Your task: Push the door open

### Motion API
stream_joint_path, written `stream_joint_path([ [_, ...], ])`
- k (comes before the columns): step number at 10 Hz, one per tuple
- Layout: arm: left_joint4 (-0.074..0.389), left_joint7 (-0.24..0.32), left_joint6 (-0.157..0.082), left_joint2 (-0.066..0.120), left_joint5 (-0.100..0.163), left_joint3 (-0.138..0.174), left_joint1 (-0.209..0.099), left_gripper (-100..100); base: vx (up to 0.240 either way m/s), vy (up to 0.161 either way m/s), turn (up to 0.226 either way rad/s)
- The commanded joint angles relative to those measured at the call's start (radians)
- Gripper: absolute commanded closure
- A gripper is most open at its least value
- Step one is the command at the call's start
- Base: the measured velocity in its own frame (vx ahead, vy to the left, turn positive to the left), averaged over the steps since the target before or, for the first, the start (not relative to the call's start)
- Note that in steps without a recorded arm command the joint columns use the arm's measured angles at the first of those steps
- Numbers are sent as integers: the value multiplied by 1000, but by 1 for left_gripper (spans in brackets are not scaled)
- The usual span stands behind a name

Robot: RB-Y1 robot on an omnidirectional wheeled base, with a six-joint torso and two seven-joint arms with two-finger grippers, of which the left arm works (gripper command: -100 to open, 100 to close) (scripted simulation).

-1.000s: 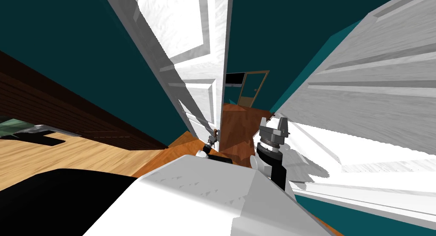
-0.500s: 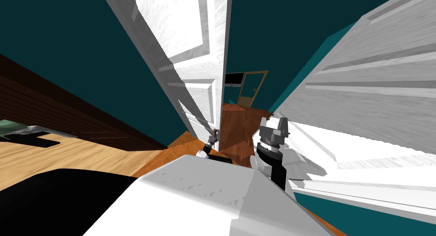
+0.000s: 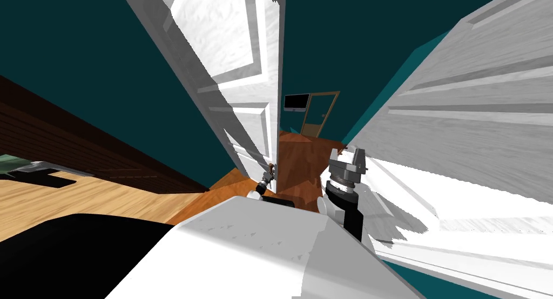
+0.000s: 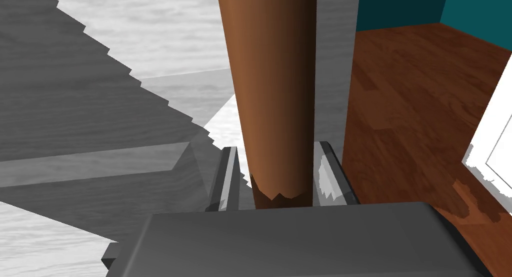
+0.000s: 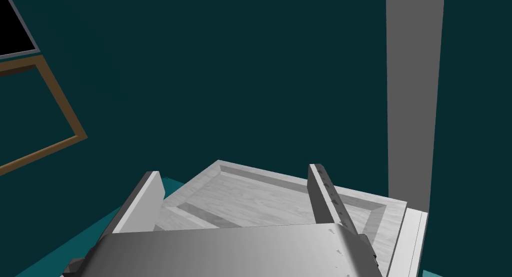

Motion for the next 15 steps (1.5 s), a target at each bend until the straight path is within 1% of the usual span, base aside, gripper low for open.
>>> stream_joint_path([
  [1,-9,-6,2,22,14,26,-6,100,127,-83,25],
  [3,-7,-13,3,35,26,46,-8,100,195,-112,67],
  [4,-7,-16,4,38,30,52,-9,100,160,-107,50],
  [6,-5,-24,5,47,44,75,-11,100,147,-100,45],
  [8,-4,-29,5,50,52,87,-12,100,154,-98,45],
  [11,-2,-41,6,54,71,118,-15,100,126,-106,60],
  [13,-1,-45,7,53,79,130,-16,100,132,-92,43],
  [15,1,-55,8,49,94,155,-19,100,143,-129,59],
])
